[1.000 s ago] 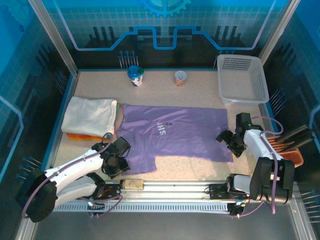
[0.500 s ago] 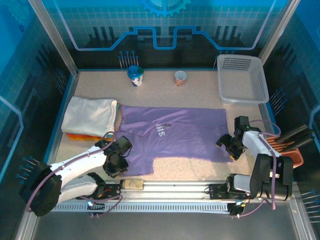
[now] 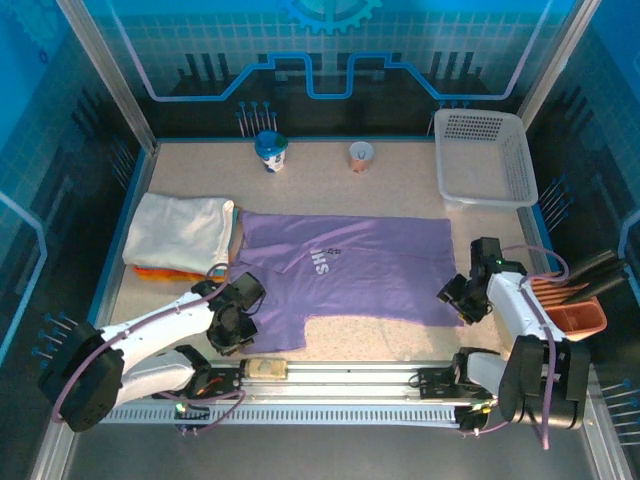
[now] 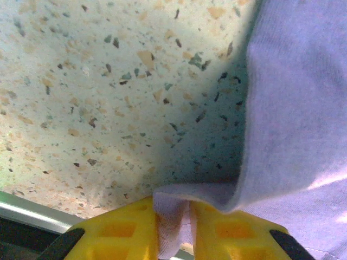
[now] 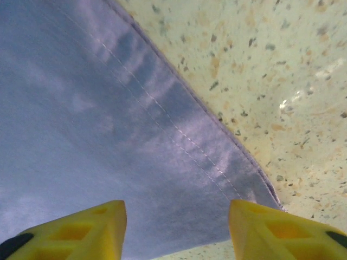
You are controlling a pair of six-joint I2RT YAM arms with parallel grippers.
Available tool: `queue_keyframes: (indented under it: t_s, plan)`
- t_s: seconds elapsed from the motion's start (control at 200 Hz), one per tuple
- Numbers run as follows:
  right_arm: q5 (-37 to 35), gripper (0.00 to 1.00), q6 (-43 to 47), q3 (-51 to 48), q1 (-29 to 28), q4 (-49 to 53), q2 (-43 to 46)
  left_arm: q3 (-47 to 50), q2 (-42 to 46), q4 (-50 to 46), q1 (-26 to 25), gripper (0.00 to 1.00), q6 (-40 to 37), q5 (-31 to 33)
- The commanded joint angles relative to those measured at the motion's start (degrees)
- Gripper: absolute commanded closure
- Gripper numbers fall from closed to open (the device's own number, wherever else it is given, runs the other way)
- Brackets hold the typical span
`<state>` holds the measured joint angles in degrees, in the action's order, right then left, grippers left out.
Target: Fold and stack the t-shirts
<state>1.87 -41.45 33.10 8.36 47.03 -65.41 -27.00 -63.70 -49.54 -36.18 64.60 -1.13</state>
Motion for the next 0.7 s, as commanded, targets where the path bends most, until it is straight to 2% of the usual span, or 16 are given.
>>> queue_keyframes:
  t_s: [0.0, 0.23, 0.43, 0.49, 0.695]
  plan:
    - [0.42, 0.52, -2.43, -2.01, -1.61, 0.41, -2.13, 1.78, -1.79, 14.0, -1.08, 0.79, 0.85, -2.83]
    - [-0.43, 0.56, -5.39, -3.81, -5.8, -3.93, -6.02, 1.74, -1.73, 14.16, -1.14, 0.85, 1.22, -2.74]
    - [-1.07, 0.67, -5.58, -3.18, -6.76, -5.27, -9.01, 0.85, -1.31, 13.17, -1.14, 0.94, 0.99, -2.57]
    - [-1.34, 0.72, -5.42, -2.83, -6.71, -5.28, -8.78, 0.02, -0.81, 12.3, -1.15, 1.0, 0.6, -2.4]
    - [-1.87, 0.95, -3.17, 0.99, -6.71, -3.5, -8.1, -4.88, 1.77, 7.97, -1.01, 1.0, -0.65, -0.88]
